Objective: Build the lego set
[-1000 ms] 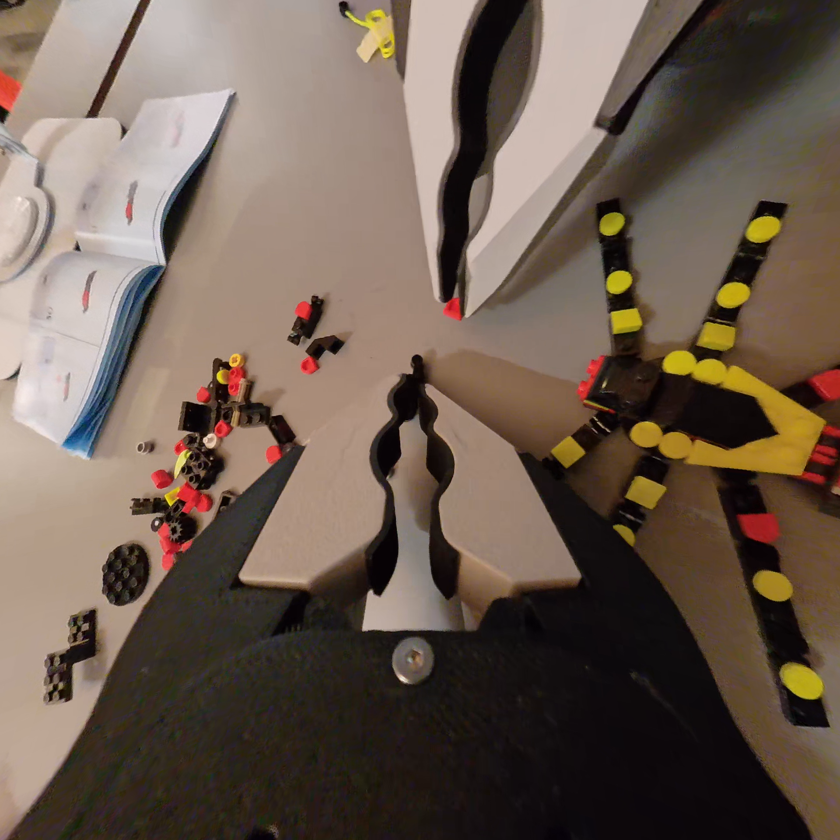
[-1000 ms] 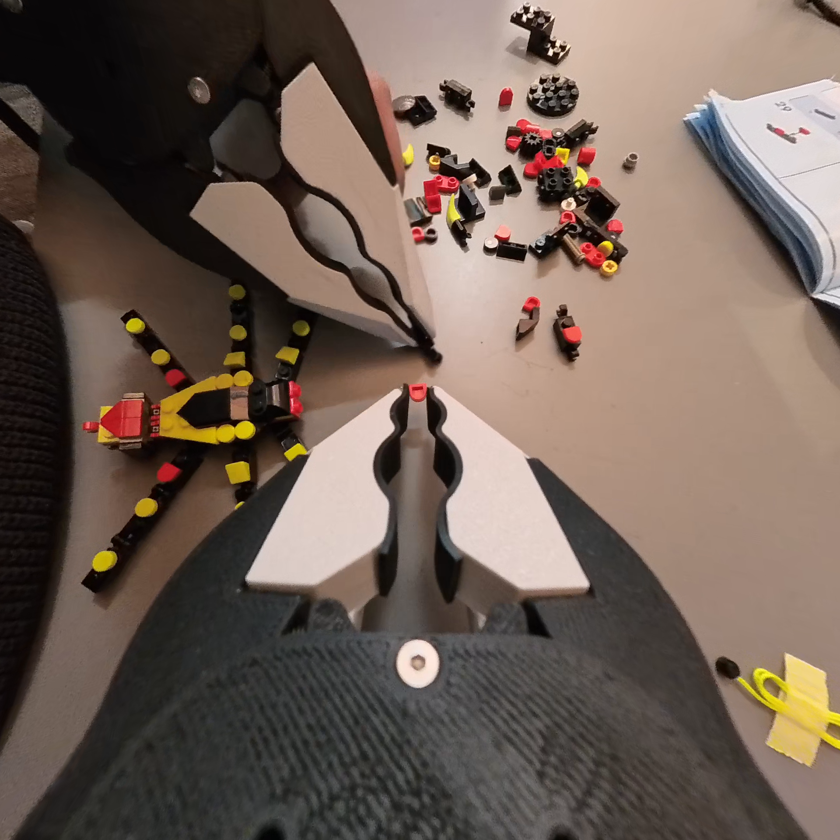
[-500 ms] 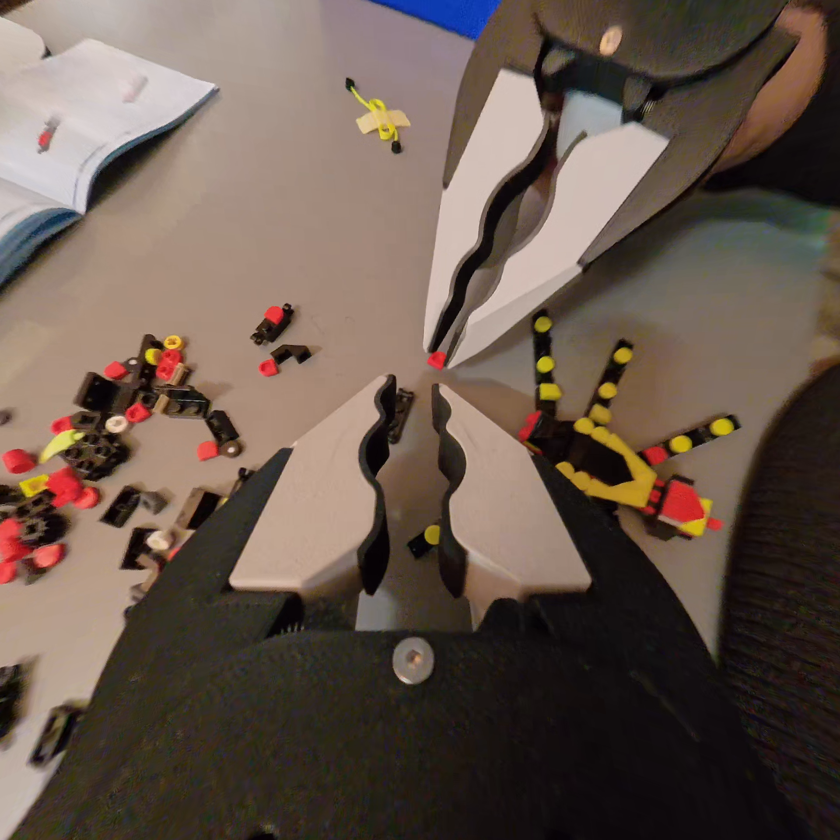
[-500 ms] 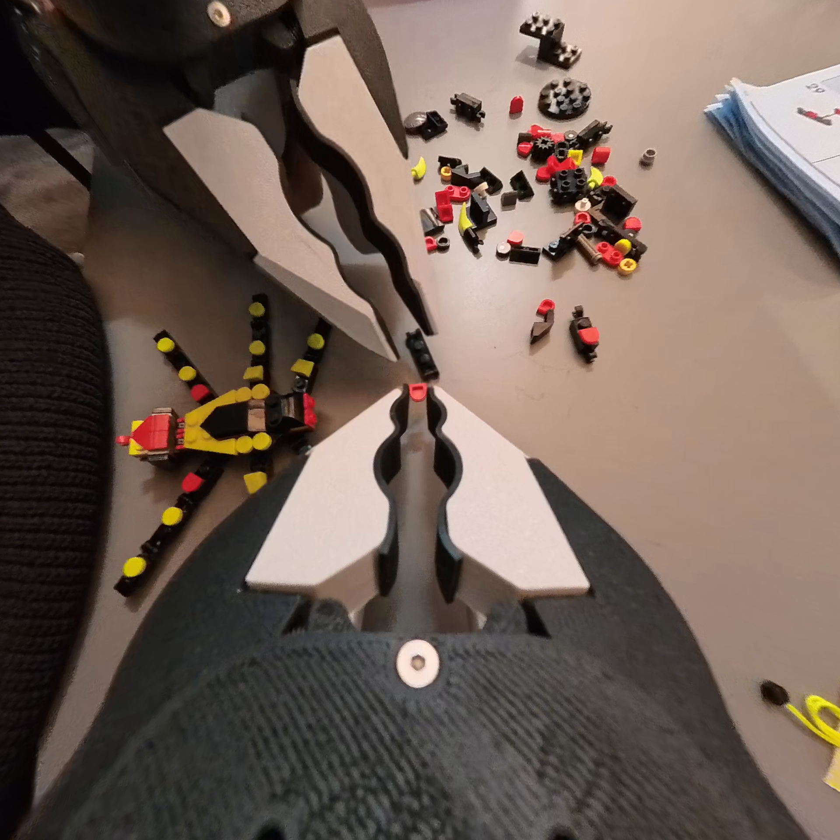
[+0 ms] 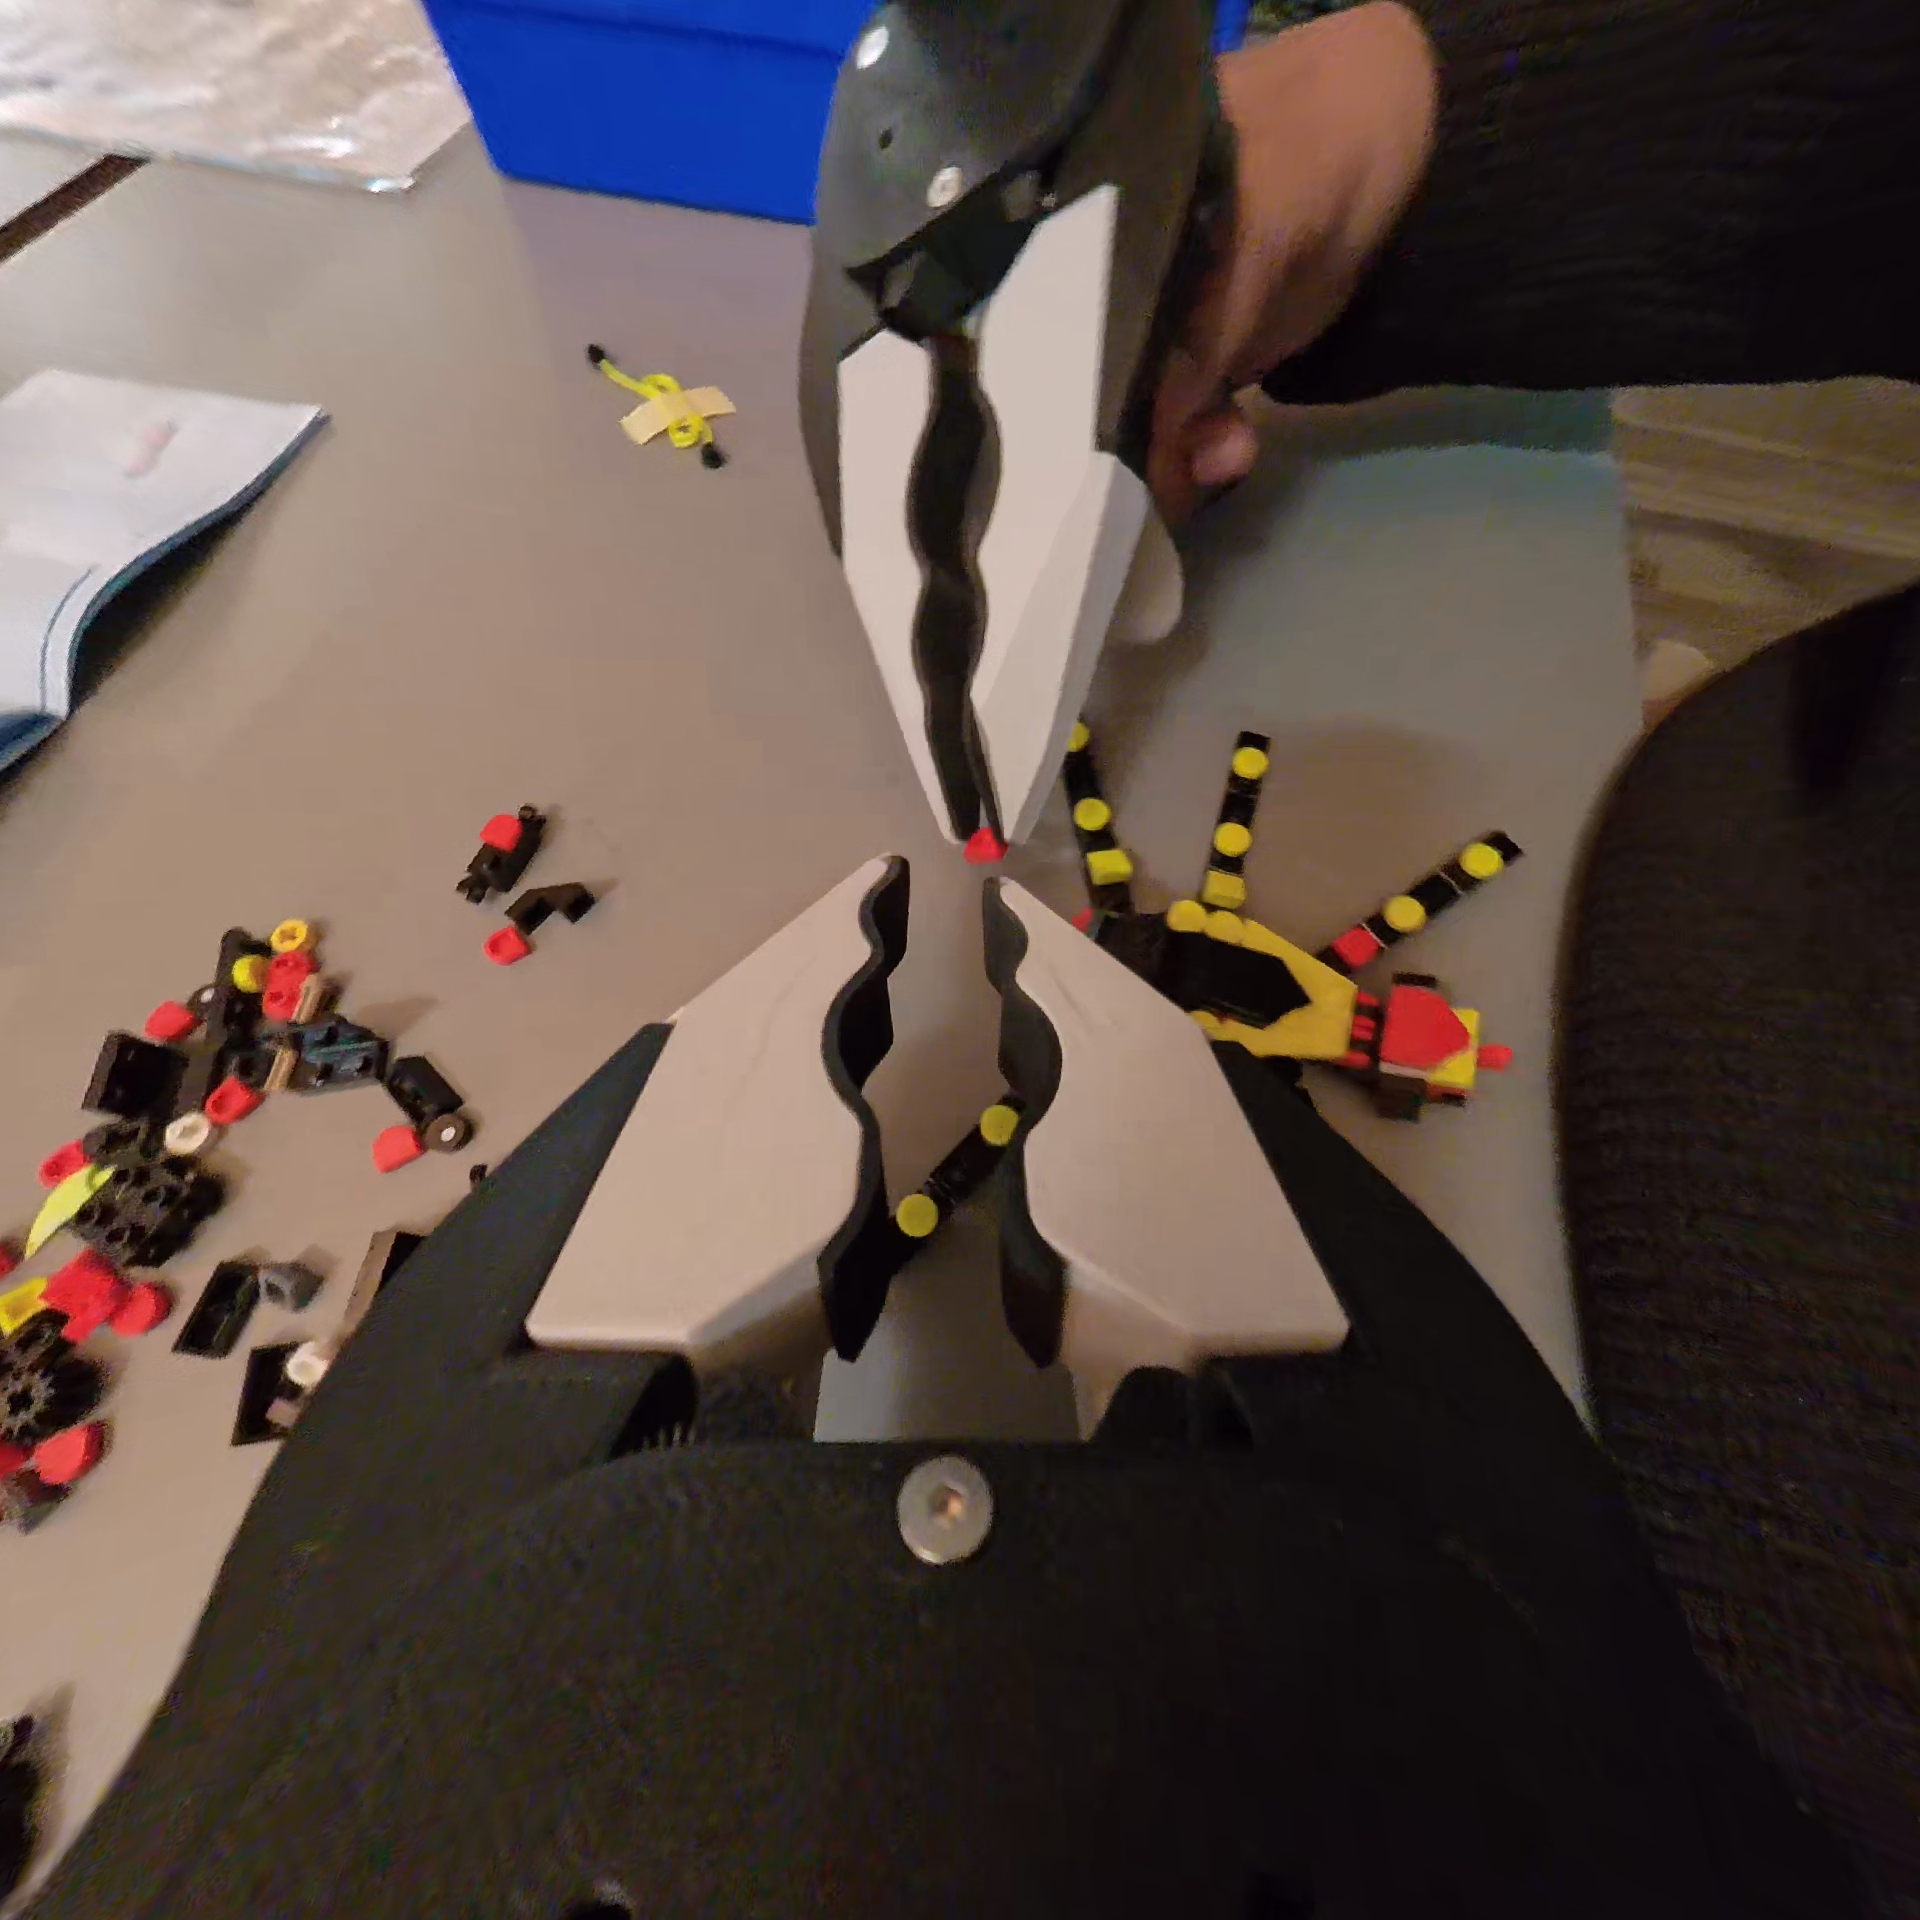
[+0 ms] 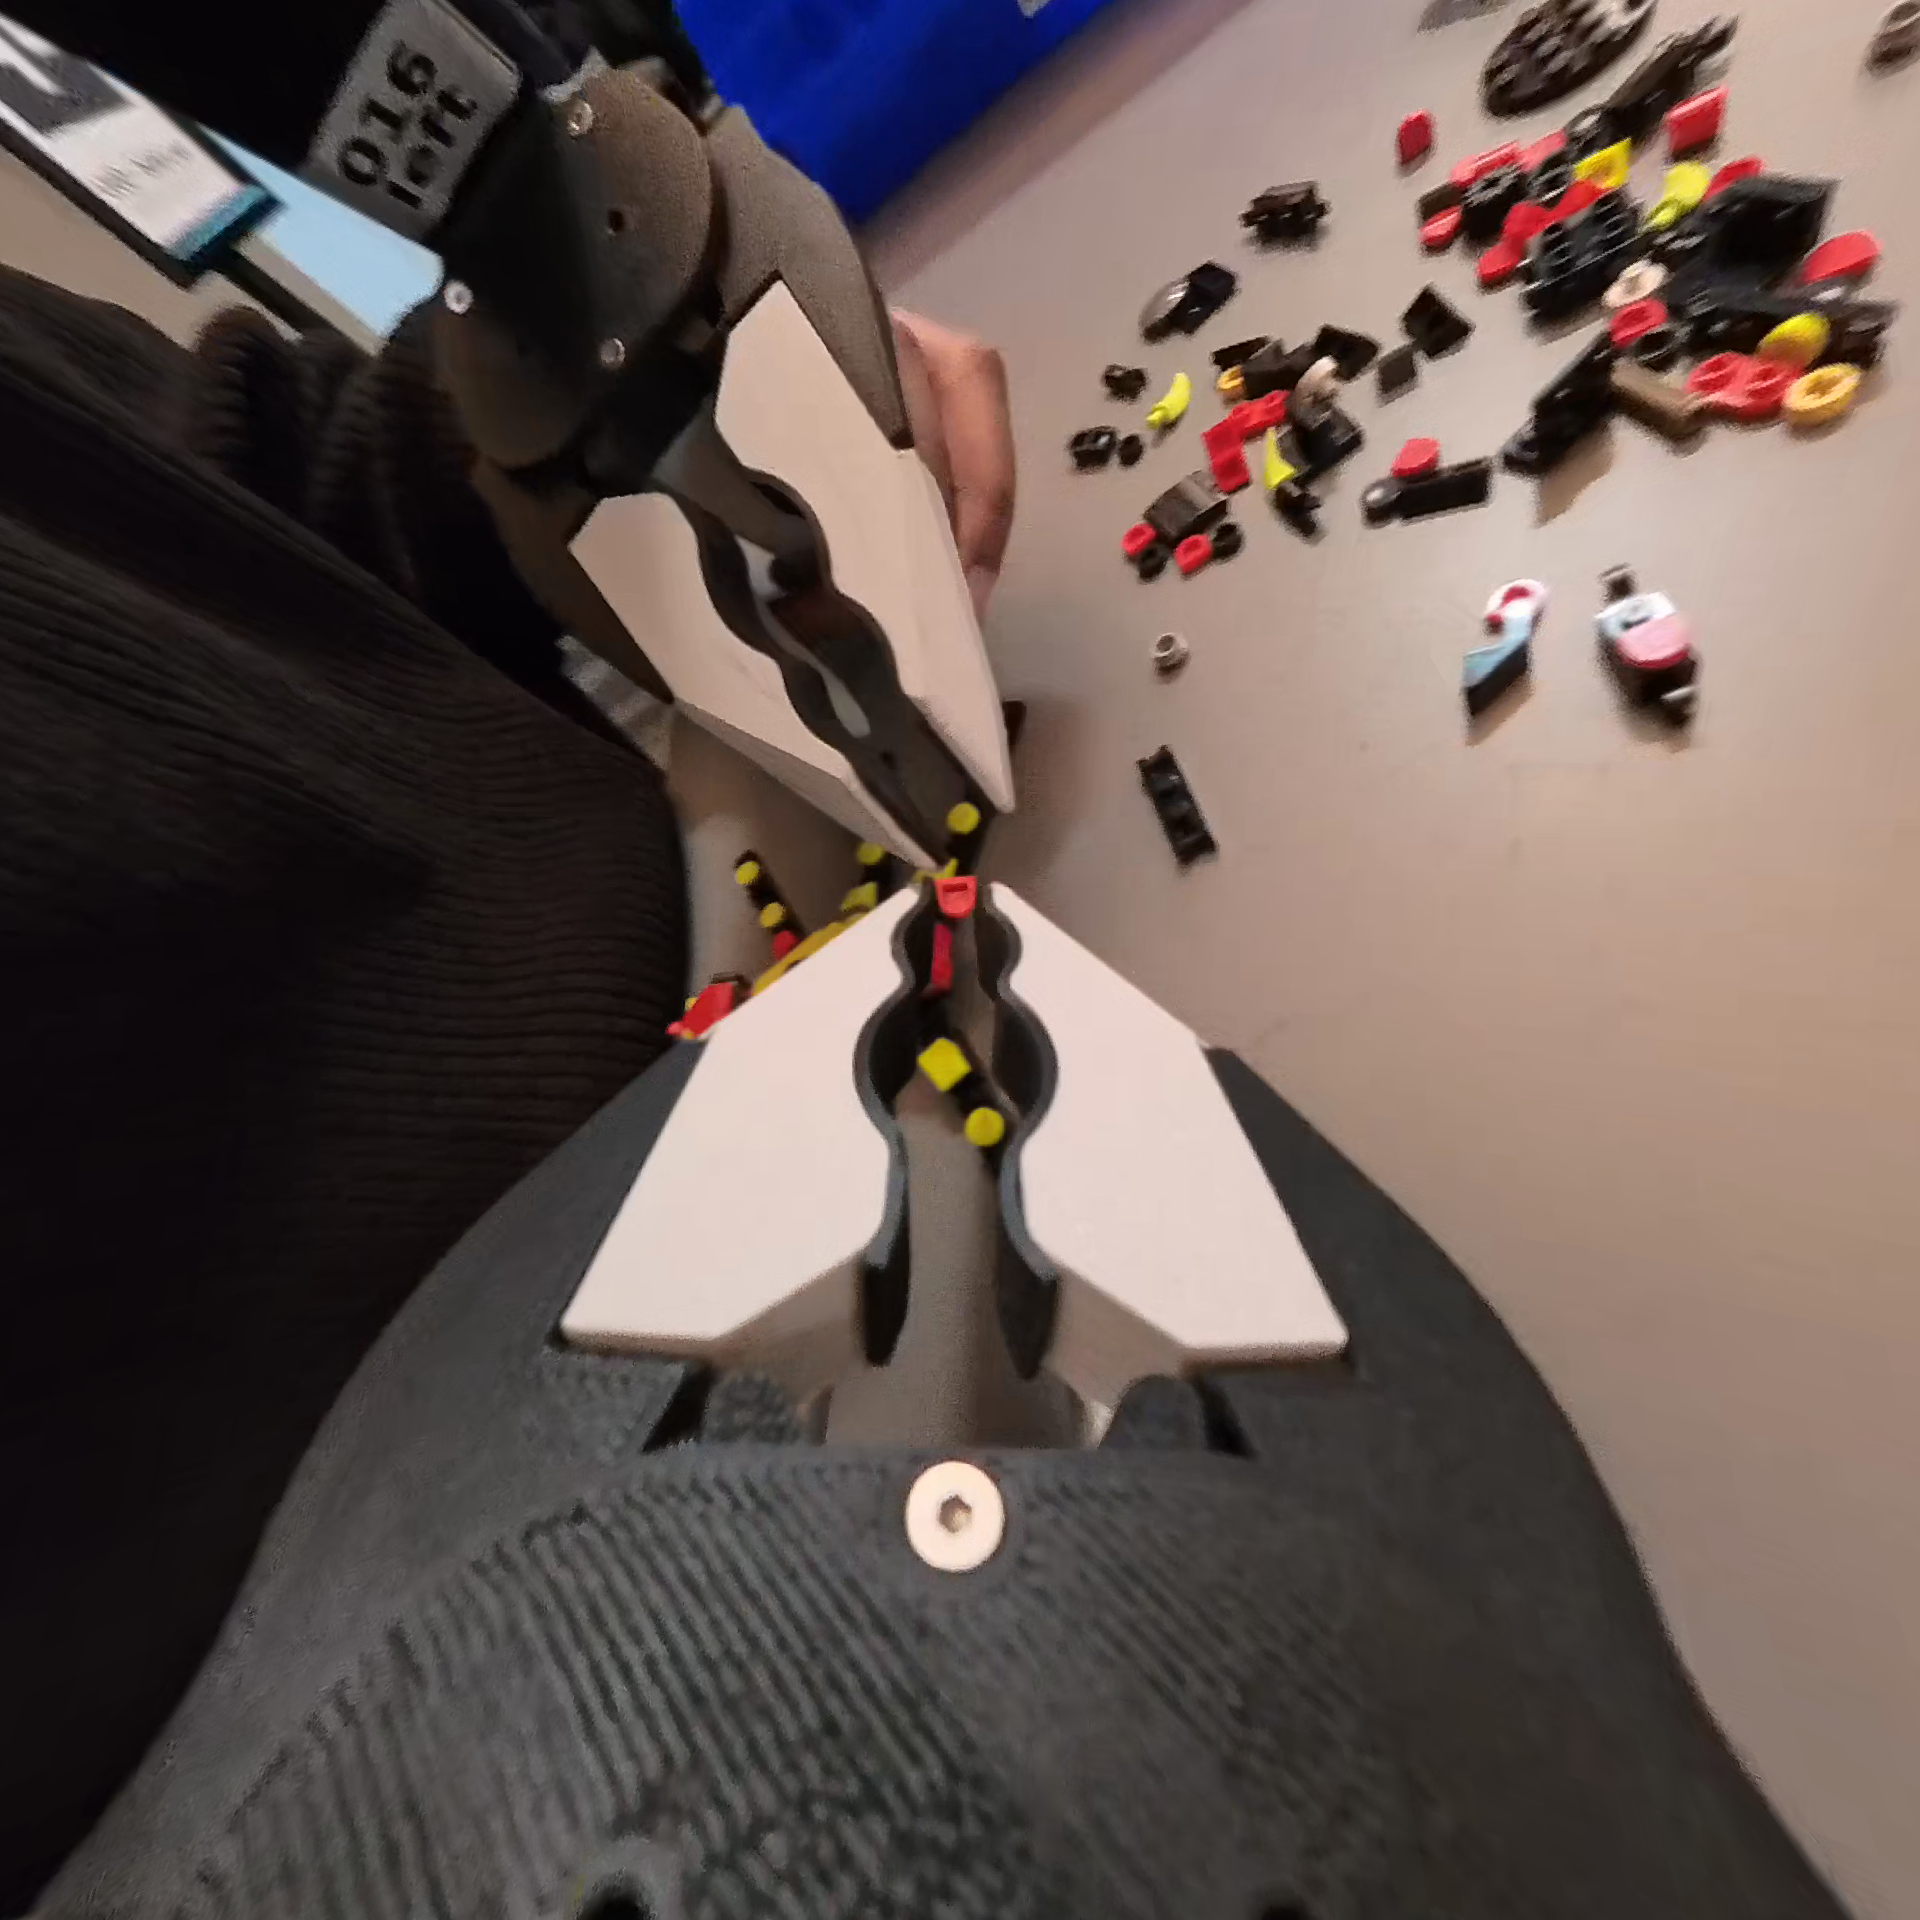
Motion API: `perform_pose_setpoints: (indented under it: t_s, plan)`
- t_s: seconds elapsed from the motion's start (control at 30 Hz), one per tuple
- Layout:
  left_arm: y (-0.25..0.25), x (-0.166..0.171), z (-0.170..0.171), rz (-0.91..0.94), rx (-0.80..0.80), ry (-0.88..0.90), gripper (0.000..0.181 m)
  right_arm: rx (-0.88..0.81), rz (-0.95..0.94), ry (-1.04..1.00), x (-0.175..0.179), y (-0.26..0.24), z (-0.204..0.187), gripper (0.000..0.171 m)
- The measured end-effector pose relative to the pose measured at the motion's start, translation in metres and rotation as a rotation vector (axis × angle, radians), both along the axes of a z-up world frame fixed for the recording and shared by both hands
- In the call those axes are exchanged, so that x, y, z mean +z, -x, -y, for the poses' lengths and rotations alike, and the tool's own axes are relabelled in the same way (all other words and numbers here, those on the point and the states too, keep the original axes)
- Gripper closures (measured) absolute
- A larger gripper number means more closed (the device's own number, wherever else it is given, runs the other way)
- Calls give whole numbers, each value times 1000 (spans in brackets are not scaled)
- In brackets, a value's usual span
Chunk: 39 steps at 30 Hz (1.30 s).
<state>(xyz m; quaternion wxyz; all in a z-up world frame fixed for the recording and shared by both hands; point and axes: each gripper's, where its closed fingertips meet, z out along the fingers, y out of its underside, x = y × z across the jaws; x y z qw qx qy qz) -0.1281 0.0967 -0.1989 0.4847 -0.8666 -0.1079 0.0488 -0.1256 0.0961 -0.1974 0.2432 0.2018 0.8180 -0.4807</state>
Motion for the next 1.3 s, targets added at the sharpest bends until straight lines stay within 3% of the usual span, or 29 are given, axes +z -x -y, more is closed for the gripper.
perform_pose_setpoints:
  t_s: [0.03,0.3,0.4,0.63,0.83,0.93,1.07,1.17,1.3]
  plan:
    - [-5,1,0,-12,-31,-5,168,14,31,13,1,-3,-1,166]
    - [-26,10,-6,-73,-137,-31,169,86,210,109,15,-20,3,166]
    - [-23,11,-6,-89,-119,-38,179,82,228,115,16,-20,3,166]
    - [-18,14,-5,-71,-91,-55,180,45,272,140,19,-14,4,166]
    - [-6,10,-2,-8,-12,-48,180,-60,197,146,19,6,2,157]
    - [10,4,3,87,101,-38,180,-130,36,154,26,23,-1,154]
    - [29,5,6,413,282,-154,180,-215,-527,21,33,47,-8,149]
    - [34,13,5,704,337,-306,180,-134,-885,-155,26,43,-6,152]
    - [32,2,10,815,359,-291,180,-45,-1109,-295,12,38,1,152]
